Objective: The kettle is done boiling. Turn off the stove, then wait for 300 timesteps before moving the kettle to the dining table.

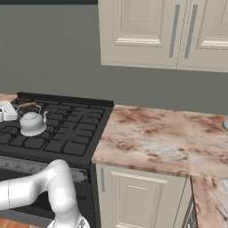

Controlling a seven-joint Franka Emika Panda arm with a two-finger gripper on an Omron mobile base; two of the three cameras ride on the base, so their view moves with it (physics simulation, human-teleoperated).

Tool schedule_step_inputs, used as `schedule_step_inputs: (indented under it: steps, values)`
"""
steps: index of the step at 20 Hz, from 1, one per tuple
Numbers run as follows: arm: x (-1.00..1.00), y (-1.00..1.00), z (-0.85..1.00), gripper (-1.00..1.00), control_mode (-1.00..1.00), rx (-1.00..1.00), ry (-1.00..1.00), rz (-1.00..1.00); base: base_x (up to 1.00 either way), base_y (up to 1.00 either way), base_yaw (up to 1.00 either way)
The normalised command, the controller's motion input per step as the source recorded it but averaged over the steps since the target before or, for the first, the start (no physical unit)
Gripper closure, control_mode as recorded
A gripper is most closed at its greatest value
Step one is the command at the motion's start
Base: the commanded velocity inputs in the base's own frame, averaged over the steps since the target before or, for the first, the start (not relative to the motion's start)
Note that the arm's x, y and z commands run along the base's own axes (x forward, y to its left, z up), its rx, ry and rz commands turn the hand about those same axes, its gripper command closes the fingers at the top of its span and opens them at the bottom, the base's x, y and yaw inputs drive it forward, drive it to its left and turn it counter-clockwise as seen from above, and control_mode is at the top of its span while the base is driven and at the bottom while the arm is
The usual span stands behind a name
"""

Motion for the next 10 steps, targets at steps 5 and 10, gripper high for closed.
schedule_step_inputs:
  steps: [5,10]
  values:
    - [0.08,0.00,-0.08,-1.00,-1.00,0.00,0.00,0.00,0.00,0.00,0.00]
    - [0.11,0.00,-0.07,-1.00,-1.00,0.00,0.00,0.00,0.00,0.00,0.00]
